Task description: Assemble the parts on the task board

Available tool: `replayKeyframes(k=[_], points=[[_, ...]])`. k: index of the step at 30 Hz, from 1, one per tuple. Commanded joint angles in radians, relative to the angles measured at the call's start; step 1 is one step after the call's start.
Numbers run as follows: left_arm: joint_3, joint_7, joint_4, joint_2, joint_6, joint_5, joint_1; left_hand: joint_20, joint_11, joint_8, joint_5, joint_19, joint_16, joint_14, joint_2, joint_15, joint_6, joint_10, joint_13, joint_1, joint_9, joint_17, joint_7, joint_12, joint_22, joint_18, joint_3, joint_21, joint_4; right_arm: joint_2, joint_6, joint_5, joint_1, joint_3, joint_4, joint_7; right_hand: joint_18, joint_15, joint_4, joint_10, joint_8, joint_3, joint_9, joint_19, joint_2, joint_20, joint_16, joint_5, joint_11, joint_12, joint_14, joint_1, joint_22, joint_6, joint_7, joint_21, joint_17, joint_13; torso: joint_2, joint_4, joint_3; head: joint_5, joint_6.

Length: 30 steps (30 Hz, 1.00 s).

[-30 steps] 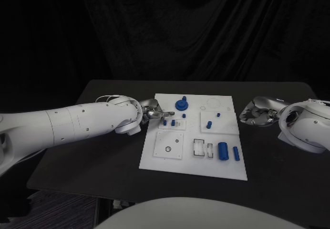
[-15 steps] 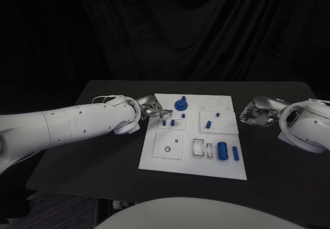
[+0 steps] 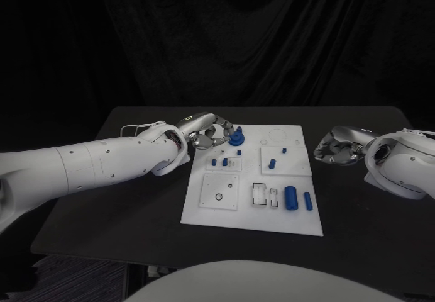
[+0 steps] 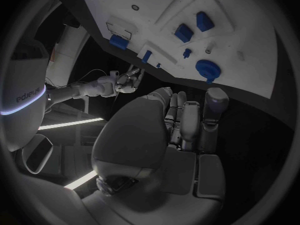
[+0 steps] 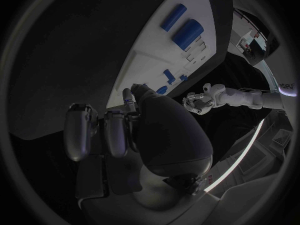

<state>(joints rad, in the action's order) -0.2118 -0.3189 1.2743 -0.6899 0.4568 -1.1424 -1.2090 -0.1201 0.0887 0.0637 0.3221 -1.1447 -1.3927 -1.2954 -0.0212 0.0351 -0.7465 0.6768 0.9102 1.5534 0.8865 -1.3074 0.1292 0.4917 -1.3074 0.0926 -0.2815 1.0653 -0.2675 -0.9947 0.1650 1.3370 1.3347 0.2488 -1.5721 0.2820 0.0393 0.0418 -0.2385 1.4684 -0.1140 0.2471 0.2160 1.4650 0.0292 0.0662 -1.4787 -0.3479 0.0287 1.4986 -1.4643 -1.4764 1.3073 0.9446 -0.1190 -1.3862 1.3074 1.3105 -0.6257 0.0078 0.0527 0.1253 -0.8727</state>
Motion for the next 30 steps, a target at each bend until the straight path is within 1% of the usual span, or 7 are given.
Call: replayKeyframes(k=[1,5,9,16,17,21,30], points=[[0.001,-0.135,-0.028,0.022,-0.053,-0.039,-0.003,0.0,-0.002,-0.002,-0.021,-0.085,-0.025,-0.061,-0.026,-0.02,0.032,-0.012,-0.147,0.026,-0.136,-0.062,-0.011,-0.109,-0.132,0.006,-0.061,0.092,0.009,-0.002,0.015,0.002,-0.002,-0.001,-0.003,0.006,0.008,-0.007,-0.001,0.008,0.003,0.006,0.0,0.019,-0.002,0.007,0.007,-0.004,0.006,-0.004,-0.077,0.002,0.199,0.006,-0.002,0.006,0.171,0.159,0.001,-0.0009,0.0005,-0.001,0.0],[0.001,-0.103,-0.075,0.06,-0.108,-0.116,-0.004,0.002,-0.005,-0.003,-0.058,-0.152,-0.044,-0.109,-0.041,-0.027,0.047,-0.025,-0.271,0.021,-0.253,-0.074,-0.028,-0.183,-0.149,-0.006,-0.09,0.159,0.03,-0.002,0.023,0.002,-0.002,-0.001,-0.004,0.001,0.008,-0.007,0.0,0.008,0.002,0.006,0.0,0.019,-0.001,0.007,0.007,-0.004,0.006,-0.004,-0.077,0.002,0.199,0.007,-0.001,0.007,0.171,0.159,0.0,-0.0012,-0.0001,-0.003,0.0],[0.001,-0.064,-0.117,0.097,-0.14,-0.173,-0.003,0.002,0.002,-0.003,-0.089,-0.136,-0.018,-0.084,-0.043,-0.022,0.054,-0.051,-0.34,0.019,-0.326,-0.033,-0.098,-0.212,-0.141,-0.001,-0.097,0.134,0.063,-0.001,0.024,0.002,-0.002,-0.001,-0.004,0.0,0.009,-0.007,0.0,0.0,0.002,0.005,0.0,0.018,-0.001,0.007,0.009,-0.005,0.006,-0.01,-0.076,0.002,0.198,0.007,-0.001,0.008,0.169,0.15,-0.001,-0.0019,0.0004,-0.003,0.0],[0.001,-0.022,-0.172,0.149,-0.142,-0.261,-0.003,0.0,0.0,0.002,-0.129,-0.139,-0.021,-0.086,-0.039,-0.024,0.032,-0.048,-0.364,0.034,-0.365,-0.03,-0.135,-0.195,-0.142,-0.001,-0.103,0.137,0.111,0.002,0.025,0.002,-0.002,-0.001,-0.004,-0.002,0.009,-0.007,0.001,-0.035,0.002,0.006,0.0,0.017,0.0,0.007,0.011,-0.006,0.006,-0.04,-0.076,0.002,0.197,0.008,-0.001,0.011,0.167,0.112,-0.003,-0.0029,0.0001,-0.007,0.0],[0.001,-0.012,-0.179,0.158,-0.137,-0.287,-0.003,0.003,-0.007,0.006,-0.166,-0.151,-0.032,-0.099,-0.039,-0.028,0.01,-0.032,-0.365,0.026,-0.374,-0.042,-0.138,-0.177,-0.147,-0.004,-0.096,0.15,0.118,0.002,0.025,0.002,-0.002,-0.001,-0.004,-0.003,0.01,-0.007,0.001,-0.036,0.002,0.006,0.0,0.017,0.0,0.007,0.011,-0.006,0.006,-0.041,-0.076,0.002,0.197,0.009,-0.001,0.012,0.167,0.11,-0.004,-0.0033,-0.0003,-0.008,0.0],[0.001,0.01,-0.194,0.173,-0.121,-0.343,-0.003,0.008,-0.013,0.004,-0.208,-0.184,-0.055,-0.128,-0.046,-0.034,-0.014,-0.007,-0.366,-0.014,-0.394,-0.067,-0.145,-0.144,-0.157,-0.012,-0.065,0.186,0.112,0.003,0.026,0.002,-0.002,-0.001,-0.005,-0.003,0.01,-0.007,0.001,-0.041,0.002,0.007,0.0,0.016,0.001,0.007,0.012,-0.007,0.005,-0.046,-0.075,0.003,0.197,0.009,-0.001,0.012,0.166,0.105,-0.005,-0.0041,-0.0021,-0.006,0.0],[0.001,0.051,-0.211,0.195,-0.113,-0.435,-0.003,0.02,-0.031,0.009,-0.157,-0.226,-0.074,-0.156,-0.071,-0.048,-0.084,0.02,-0.382,-0.065,-0.427,-0.084,-0.147,-0.105,-0.17,-0.021,-0.015,0.224,0.113,0.006,0.024,0.002,-0.002,-0.001,-0.004,-0.003,0.01,-0.006,0.001,-0.048,0.003,0.007,0.0,0.016,0.002,0.007,0.014,-0.008,0.005,-0.052,-0.075,0.004,0.196,0.008,-0.001,0.014,0.164,0.096,-0.004,-0.0051,-0.002,-0.008,0.0]])
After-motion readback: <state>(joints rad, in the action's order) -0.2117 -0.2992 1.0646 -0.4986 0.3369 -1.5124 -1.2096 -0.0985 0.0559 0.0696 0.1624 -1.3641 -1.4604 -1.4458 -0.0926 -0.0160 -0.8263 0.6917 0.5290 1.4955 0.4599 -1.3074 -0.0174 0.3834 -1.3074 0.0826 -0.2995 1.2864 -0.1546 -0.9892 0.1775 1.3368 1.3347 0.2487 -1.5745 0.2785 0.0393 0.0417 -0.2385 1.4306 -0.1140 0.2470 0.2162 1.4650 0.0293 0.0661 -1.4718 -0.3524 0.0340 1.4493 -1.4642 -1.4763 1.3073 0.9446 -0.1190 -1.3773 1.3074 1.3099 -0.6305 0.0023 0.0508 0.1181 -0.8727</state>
